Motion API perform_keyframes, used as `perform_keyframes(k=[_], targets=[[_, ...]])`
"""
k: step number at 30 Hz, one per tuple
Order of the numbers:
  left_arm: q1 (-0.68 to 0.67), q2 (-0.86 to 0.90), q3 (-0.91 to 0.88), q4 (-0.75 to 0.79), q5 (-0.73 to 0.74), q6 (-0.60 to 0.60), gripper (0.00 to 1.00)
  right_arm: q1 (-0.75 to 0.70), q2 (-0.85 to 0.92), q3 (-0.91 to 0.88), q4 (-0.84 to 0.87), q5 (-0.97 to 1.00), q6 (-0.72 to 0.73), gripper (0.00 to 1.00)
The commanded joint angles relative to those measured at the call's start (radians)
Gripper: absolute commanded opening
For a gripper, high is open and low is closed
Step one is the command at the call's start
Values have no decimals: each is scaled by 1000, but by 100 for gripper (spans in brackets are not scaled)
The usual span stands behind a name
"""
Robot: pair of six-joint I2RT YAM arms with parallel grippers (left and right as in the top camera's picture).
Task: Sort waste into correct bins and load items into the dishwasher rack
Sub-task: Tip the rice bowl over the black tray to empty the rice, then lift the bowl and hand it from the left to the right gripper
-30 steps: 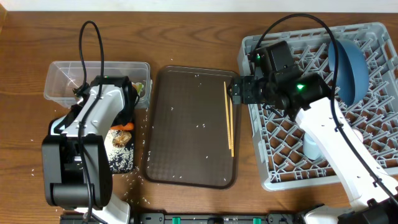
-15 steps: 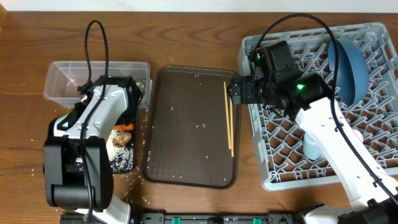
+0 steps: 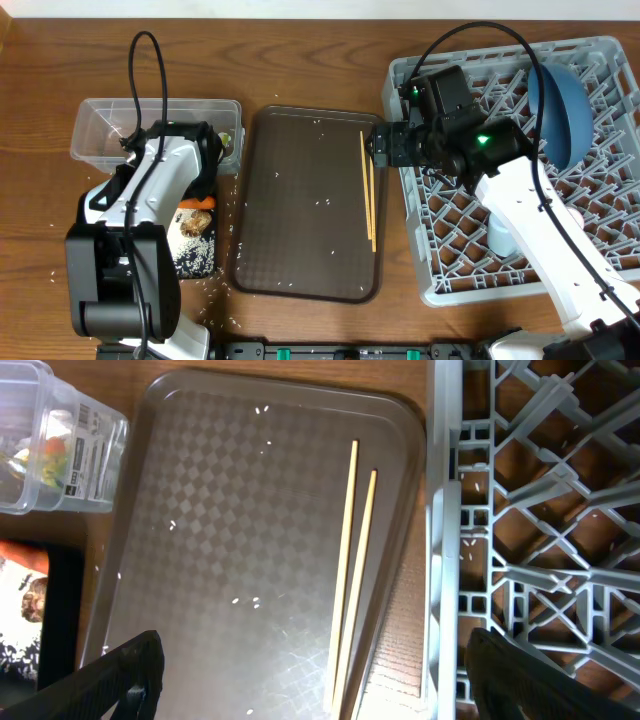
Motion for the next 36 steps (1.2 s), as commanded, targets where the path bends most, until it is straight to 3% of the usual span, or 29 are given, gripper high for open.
perform_keyframes(k=[1, 3, 10, 16, 25, 28, 31, 36], targets=[[-5, -31, 17, 37, 3, -28, 6, -11, 0, 5, -1, 9, -13, 90], [-3, -31, 17, 31, 5, 63, 6, -11, 0, 5, -4, 10, -13, 90], [-16, -39, 17, 21, 19, 36, 6, -11, 0, 5, -12, 10, -13, 90], [-59, -69, 34, 31, 163, 37, 6, -11, 0, 5, 3, 6, -6, 89], [-86, -208, 230, 5, 591, 76, 6, -11, -1, 5, 68, -75, 74, 86], [-86, -301, 288, 79, 869, 99, 6, -11, -1, 5, 129, -177, 55, 85], [-105, -398, 293, 196, 1205, 175, 6, -6, -1, 5, 220, -372, 1, 76], [-216, -489, 293, 295, 1248, 183, 6, 61, -1, 5, 335, -507, -6, 76]])
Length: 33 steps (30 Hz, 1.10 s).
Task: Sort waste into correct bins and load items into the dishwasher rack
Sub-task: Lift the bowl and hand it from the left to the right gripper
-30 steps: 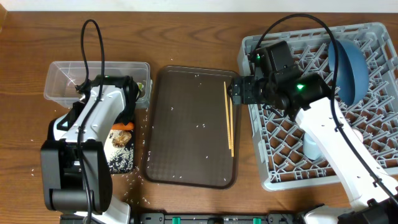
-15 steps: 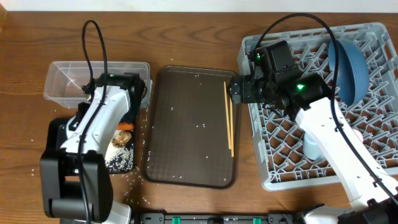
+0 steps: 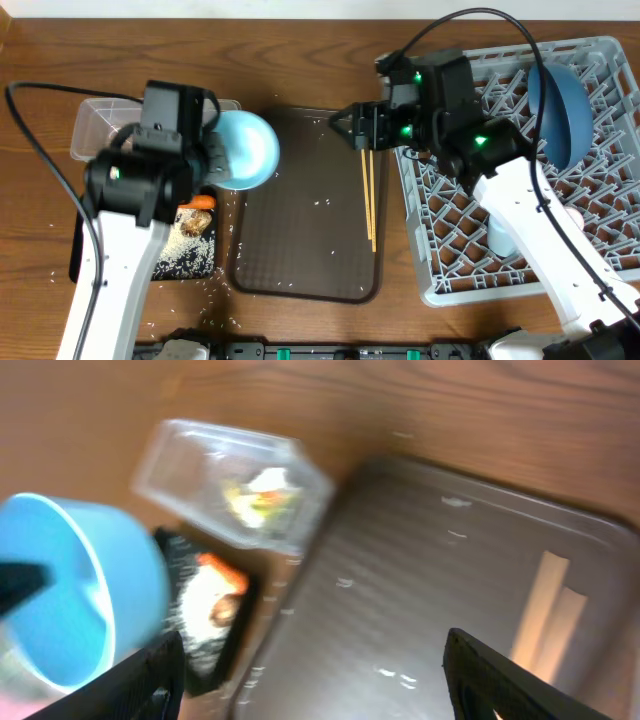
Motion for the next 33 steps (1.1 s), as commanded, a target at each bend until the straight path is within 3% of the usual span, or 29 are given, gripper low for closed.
perform_keyframes(k=[1, 12, 22, 33], targets=[[-80, -31, 14, 30, 137, 34, 6, 61, -1, 5, 32, -146, -34, 76], [-241, -25, 14, 77, 82, 30, 6, 160, -1, 5, -18, 116, -43, 64], [-252, -19, 13, 42, -56, 30, 6, 117, -49, 5, -20, 114, -130, 66], [-252, -19, 13, 121, -35, 3, 6, 177, -119, 5, -87, 82, -152, 66]])
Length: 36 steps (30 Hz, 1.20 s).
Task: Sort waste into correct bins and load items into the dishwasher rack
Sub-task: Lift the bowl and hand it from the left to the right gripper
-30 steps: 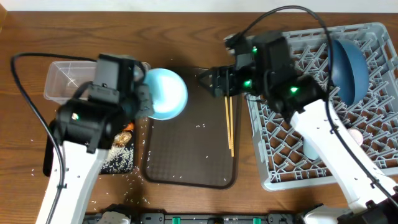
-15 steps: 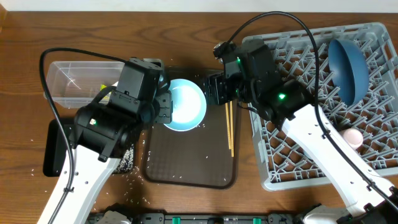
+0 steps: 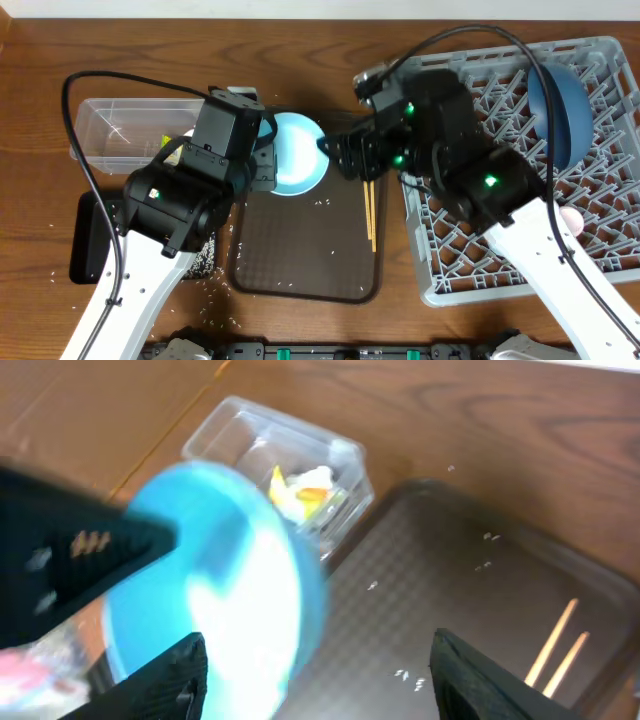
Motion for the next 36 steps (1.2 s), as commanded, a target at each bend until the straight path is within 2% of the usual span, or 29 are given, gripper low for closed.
perform_keyframes(k=[1, 7, 9, 11, 15, 18, 20, 25, 27, 29, 30, 32, 33, 35, 36], targets=[[-4, 4, 13, 17, 1, -23, 6, 45, 34, 4, -24, -18, -22, 66], [-4, 3, 13, 19, 2, -23, 6, 58, 78, 4, -37, 56, -10, 53], [-4, 2, 13, 21, 8, -23, 6, 56, 92, 4, -51, 111, -5, 42], [-4, -2, 13, 27, 53, -23, 6, 56, 102, 4, -52, 161, 5, 35], [-4, -4, 13, 43, 140, -23, 6, 56, 106, 4, -4, 165, 5, 29], [-4, -4, 13, 43, 156, -23, 6, 56, 106, 4, 24, 166, 5, 8], [-4, -4, 13, 42, 163, -23, 6, 56, 106, 4, 34, 166, 5, 1], [-4, -4, 13, 43, 183, -23, 6, 56, 105, 5, 21, 203, -19, 1], [-4, -4, 13, 43, 182, -22, 15, 57, 91, 5, -24, 324, -26, 1], [-4, -4, 13, 43, 182, -22, 29, 56, 71, 5, -63, 460, -25, 1], [-3, -4, 13, 45, 181, -21, 39, 56, 60, 5, -76, 523, -25, 1], [-3, -4, 13, 55, 180, -21, 76, 55, 36, 5, -110, 673, -5, 1], [-3, -5, 13, 60, 180, -21, 85, 53, 23, 5, -130, 751, 13, 1], [-3, -8, 13, 79, 181, -21, 98, 48, -4, 5, -179, 923, 53, 1], [-3, -11, 13, 85, 181, -20, 98, 45, -14, 5, -199, 995, 73, 1]])
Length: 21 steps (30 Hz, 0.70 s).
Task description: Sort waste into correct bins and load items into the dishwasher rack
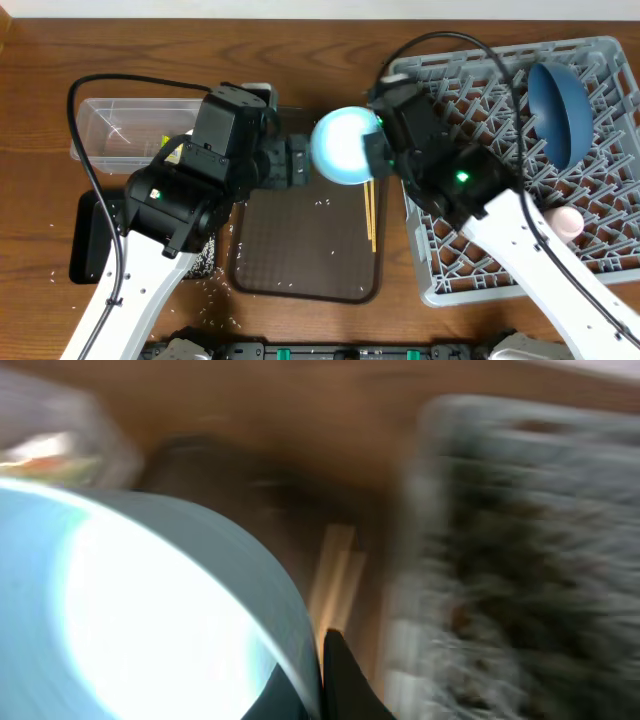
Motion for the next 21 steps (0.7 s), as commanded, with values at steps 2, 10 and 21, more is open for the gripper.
perform_keyframes(k=[2, 10, 21], targets=[[3, -20, 13, 28, -2, 27, 98, -16, -76, 5, -60, 459, 79, 1], [3, -79, 13, 45, -56, 37, 98, -19, -28, 5, -184, 746, 186, 1], [3, -103, 13, 11, -56, 63, 98, -72, 214, 5, -155, 1007, 74, 1]])
